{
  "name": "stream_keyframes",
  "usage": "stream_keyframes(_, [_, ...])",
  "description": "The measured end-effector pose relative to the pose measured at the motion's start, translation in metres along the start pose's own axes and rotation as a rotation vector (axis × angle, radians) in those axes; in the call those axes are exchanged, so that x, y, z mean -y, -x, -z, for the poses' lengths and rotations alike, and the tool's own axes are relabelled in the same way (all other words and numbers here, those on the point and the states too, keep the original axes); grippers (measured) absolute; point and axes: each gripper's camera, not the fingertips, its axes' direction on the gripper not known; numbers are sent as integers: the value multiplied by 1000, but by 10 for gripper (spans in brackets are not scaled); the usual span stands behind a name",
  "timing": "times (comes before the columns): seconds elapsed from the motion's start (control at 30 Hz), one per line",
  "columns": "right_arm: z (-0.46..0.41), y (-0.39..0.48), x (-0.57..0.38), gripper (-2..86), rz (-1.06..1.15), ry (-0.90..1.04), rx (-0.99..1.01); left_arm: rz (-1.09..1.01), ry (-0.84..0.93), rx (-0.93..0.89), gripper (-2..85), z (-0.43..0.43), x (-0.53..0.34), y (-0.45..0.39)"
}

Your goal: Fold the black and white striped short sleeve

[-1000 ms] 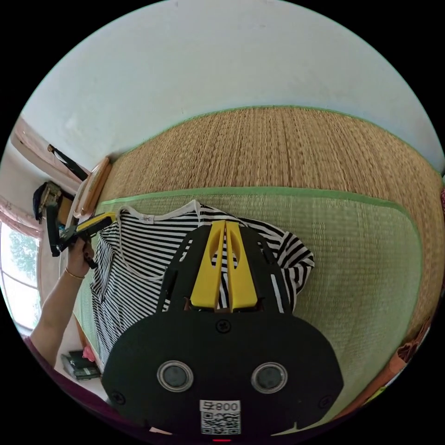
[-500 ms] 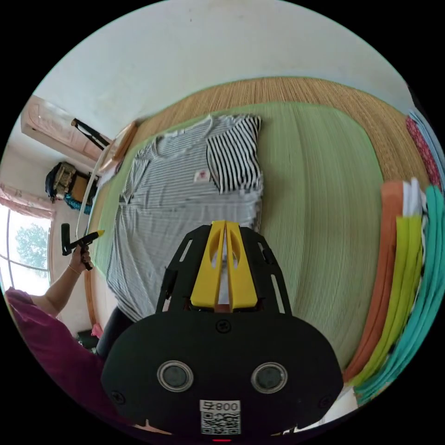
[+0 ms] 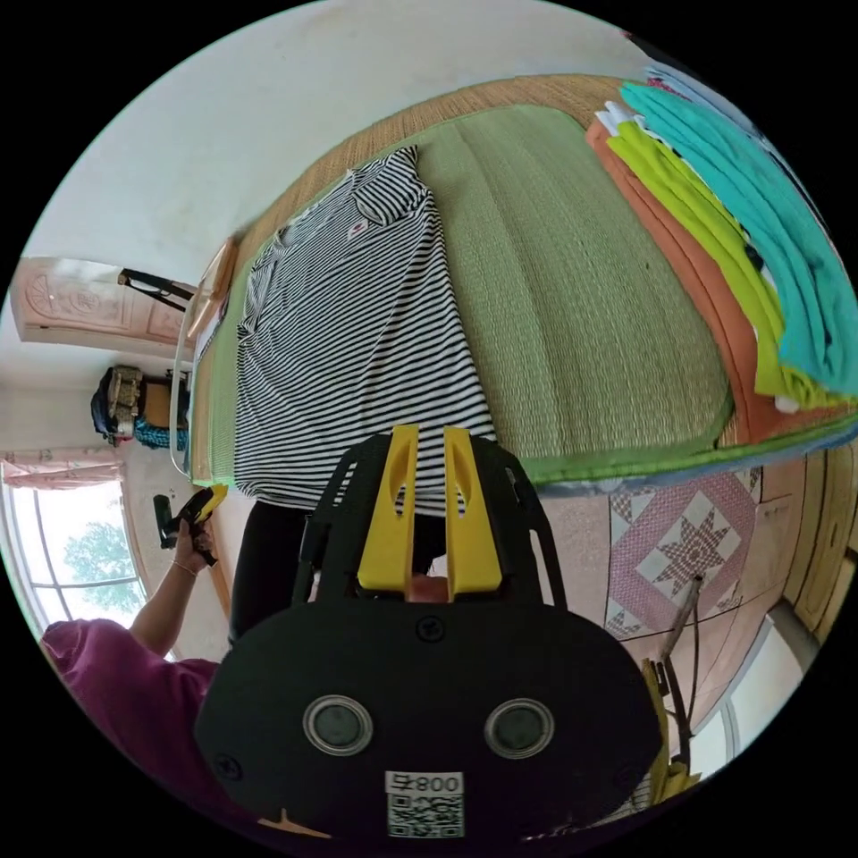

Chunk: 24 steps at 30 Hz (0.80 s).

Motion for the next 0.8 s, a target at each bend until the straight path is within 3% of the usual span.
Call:
stream_keyframes(0.23, [48, -36, -40, 60, -85, -11, 72, 46, 50, -38, 92, -13, -53, 30])
stream_keyframes(0.47, [101, -84, -72, 67, -194, -51, 145, 177, -23, -220, 71, -13, -109, 63])
stream_keyframes(0.8, [155, -140, -87, 84, -284, -102, 241, 140, -20, -259, 21, 20, -165, 66])
